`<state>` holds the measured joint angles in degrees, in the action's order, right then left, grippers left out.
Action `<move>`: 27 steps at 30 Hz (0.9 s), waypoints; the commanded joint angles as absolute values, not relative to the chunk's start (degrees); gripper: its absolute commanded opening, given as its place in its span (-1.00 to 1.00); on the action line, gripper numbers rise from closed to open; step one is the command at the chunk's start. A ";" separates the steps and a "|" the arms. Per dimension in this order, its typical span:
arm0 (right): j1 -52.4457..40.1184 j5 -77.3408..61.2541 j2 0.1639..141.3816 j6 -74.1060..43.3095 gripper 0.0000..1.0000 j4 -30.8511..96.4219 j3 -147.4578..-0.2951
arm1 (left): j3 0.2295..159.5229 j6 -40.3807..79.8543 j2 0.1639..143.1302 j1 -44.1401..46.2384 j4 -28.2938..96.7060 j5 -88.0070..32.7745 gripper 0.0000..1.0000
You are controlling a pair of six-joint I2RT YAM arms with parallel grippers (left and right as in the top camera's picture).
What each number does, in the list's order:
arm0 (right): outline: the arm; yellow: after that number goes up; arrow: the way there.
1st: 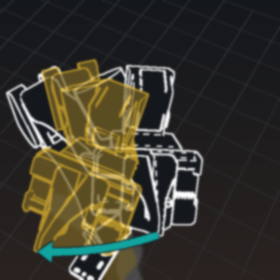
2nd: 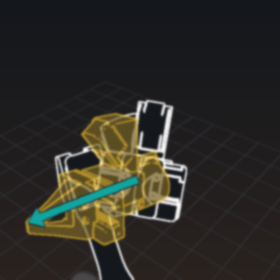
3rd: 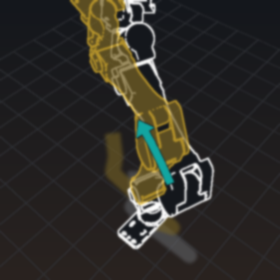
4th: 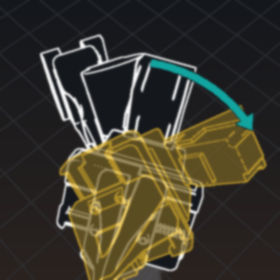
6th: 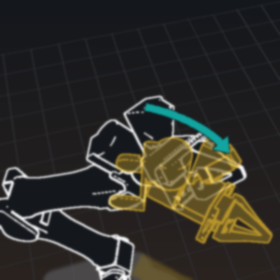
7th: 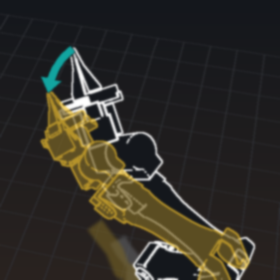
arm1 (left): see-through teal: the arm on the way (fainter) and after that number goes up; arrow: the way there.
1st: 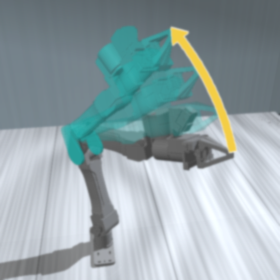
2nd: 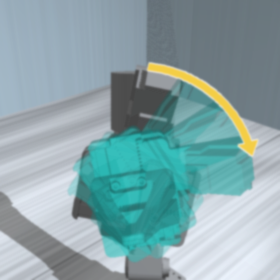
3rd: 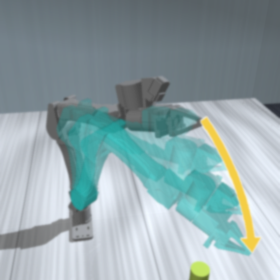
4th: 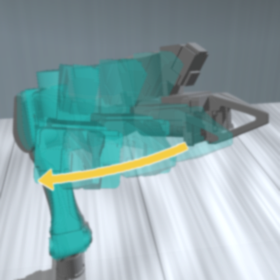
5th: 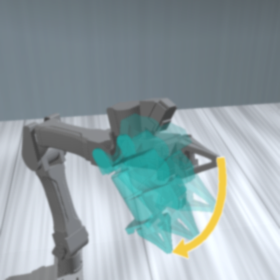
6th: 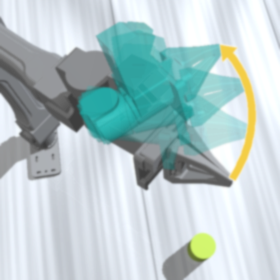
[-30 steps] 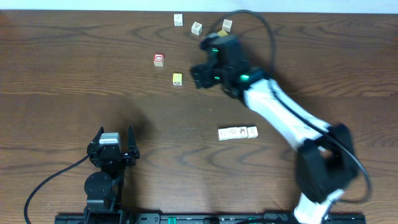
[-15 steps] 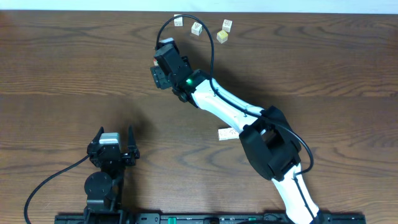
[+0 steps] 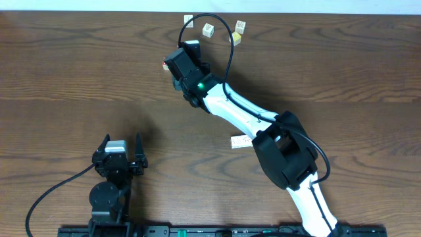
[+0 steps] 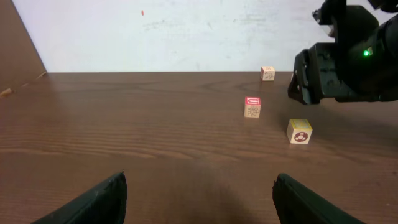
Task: Lift 5 blocks
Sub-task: 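Lower and close the right gripper on the yellow W block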
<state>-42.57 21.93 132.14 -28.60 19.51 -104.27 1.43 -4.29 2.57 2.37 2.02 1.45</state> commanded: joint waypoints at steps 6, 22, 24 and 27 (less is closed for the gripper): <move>-43.27 22.00 134.54 -31.66 0.19 21.93 -105.47 | 0.23 -3.84 2.48 2.59 4.05 2.09 0.51; -44.34 18.35 135.55 -33.19 0.17 23.35 -105.21 | 0.23 -3.84 2.48 2.59 4.03 2.09 0.51; -44.66 18.37 136.00 -33.19 0.16 23.35 -105.21 | 0.23 -3.84 2.48 2.59 4.03 2.09 0.50; -44.86 18.37 136.77 -33.19 0.16 22.94 -105.21 | 0.23 -3.84 2.48 2.59 4.03 2.09 0.50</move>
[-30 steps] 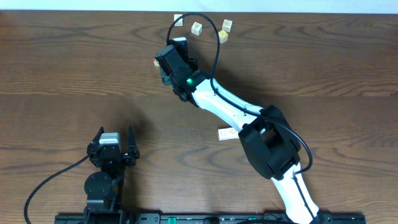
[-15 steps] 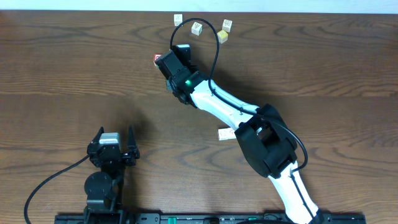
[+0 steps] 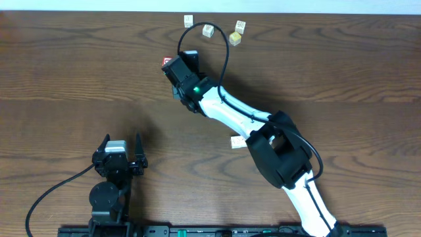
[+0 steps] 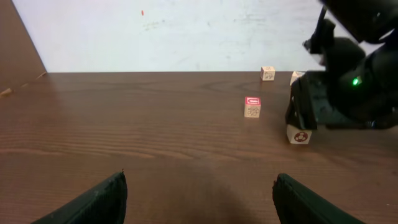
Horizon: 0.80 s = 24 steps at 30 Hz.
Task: Lift 5 blocks
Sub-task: 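Lower and close the right gripper on the yellow W block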
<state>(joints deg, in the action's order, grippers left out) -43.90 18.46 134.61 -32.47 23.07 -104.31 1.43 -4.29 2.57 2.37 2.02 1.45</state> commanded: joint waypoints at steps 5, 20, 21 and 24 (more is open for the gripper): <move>-44.86 18.35 137.95 -33.21 0.08 22.94 -105.21 | 0.23 -3.84 2.48 2.59 4.03 2.09 0.50; -43.72 19.07 138.02 -32.51 -0.01 19.38 -105.25 | 0.23 -3.84 2.48 2.59 4.03 2.09 0.51; -43.70 19.09 138.02 -32.51 -0.03 19.46 -105.25 | 0.23 -3.84 2.48 2.59 4.03 2.09 0.51; -43.70 19.99 138.02 -32.51 -0.15 19.44 -105.25 | 0.23 -3.84 2.48 2.59 4.03 2.09 0.51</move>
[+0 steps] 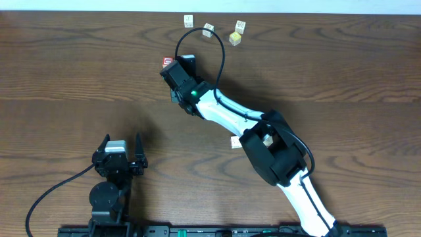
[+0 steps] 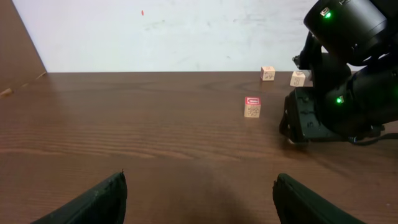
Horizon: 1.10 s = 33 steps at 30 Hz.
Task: Lift 5 blocks
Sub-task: 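Lower and close the right gripper on the yellow W block, then carry the yellow W block back toward the block row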
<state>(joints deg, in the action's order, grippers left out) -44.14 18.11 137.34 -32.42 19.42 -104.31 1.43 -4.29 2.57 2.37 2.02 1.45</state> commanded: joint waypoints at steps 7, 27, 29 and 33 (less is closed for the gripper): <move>-43.42 20.53 138.02 -32.49 -0.49 19.44 -105.27 | 0.23 -3.84 2.48 2.59 4.05 2.09 0.51; -42.70 27.18 120.88 -29.54 -0.98 34.59 -105.45 | 0.23 -3.84 2.48 2.59 4.05 2.09 0.50; -42.04 27.20 117.47 -29.54 -0.98 37.87 -105.43 | 0.23 -3.84 2.48 2.59 4.03 2.09 0.51; -40.38 27.90 110.80 -30.46 -0.98 47.20 -105.12 | 0.23 -3.84 2.48 2.59 4.05 2.09 0.51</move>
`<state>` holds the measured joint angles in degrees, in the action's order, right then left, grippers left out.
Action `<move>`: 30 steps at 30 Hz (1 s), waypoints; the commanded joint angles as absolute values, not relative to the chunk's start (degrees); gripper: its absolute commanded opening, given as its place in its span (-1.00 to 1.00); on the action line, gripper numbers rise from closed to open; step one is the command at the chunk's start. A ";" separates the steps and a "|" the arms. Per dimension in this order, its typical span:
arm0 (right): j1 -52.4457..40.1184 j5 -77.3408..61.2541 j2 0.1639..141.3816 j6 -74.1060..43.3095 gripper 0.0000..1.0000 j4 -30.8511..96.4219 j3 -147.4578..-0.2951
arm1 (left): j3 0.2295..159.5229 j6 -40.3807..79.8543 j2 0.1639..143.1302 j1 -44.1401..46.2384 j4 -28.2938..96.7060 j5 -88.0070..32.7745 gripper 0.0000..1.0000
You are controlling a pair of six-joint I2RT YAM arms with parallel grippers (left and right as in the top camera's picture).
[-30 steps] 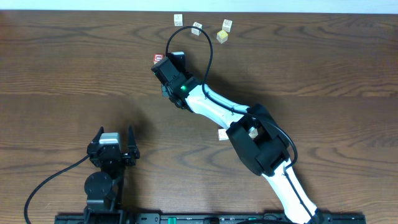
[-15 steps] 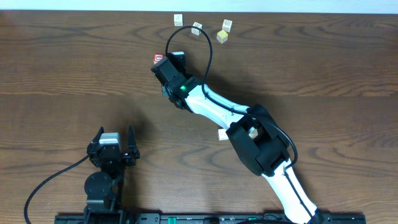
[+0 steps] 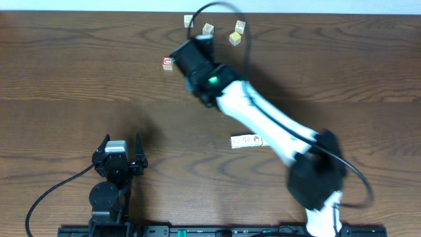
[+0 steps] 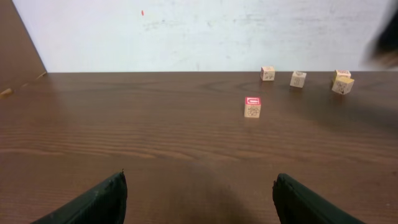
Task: Lift 5 blocks
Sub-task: 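Carry the yellow W block back toward the block row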
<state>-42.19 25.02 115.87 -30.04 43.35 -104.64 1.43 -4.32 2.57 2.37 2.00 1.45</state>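
Note:
Five small wooden blocks stand at the far side: a red-topped block, and a row of pale ones with a yellowish block. My right gripper hangs raised and blurred just right of the red-topped block. Its fingers and anything between them are hidden under the wrist. In the left wrist view only a dark blur of that arm shows at the right edge. My left gripper rests open near the front, with nothing between its fingers.
A white paper label lies mid-table under the right arm's forearm. The white wall runs right behind the block row at the table's far edge. The right arm's base stands at the front right.
The right arm has risen out of most of the left wrist view, and its gripper sits slightly right and farther back. The spot where it stood low on the table is bare.
A yellow block with a ringed face stood right of the red-topped one, with the right gripper above it. Then the gripper was beside the block, then low over it and hiding it. Now the arm is up and that block is off the table.

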 commanded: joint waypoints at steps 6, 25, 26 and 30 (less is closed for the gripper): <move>-40.36 34.39 100.36 -34.30 -0.98 57.84 -97.91 | 0.23 -3.84 2.48 2.59 4.03 2.09 0.50; -42.13 16.38 58.50 -40.99 -0.97 36.69 -42.37 | 0.23 -3.84 2.48 2.59 4.03 2.09 0.51; -42.11 15.92 59.99 -40.66 -0.97 35.07 -42.09 | 0.23 -3.84 2.48 2.59 4.03 2.09 0.51; -42.11 14.33 67.83 -38.24 -0.95 27.57 -42.35 | 0.23 -3.84 2.48 2.59 4.05 2.09 0.51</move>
<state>-41.91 17.91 63.09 -40.29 31.16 -42.39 1.43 -4.29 2.57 2.37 2.04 1.45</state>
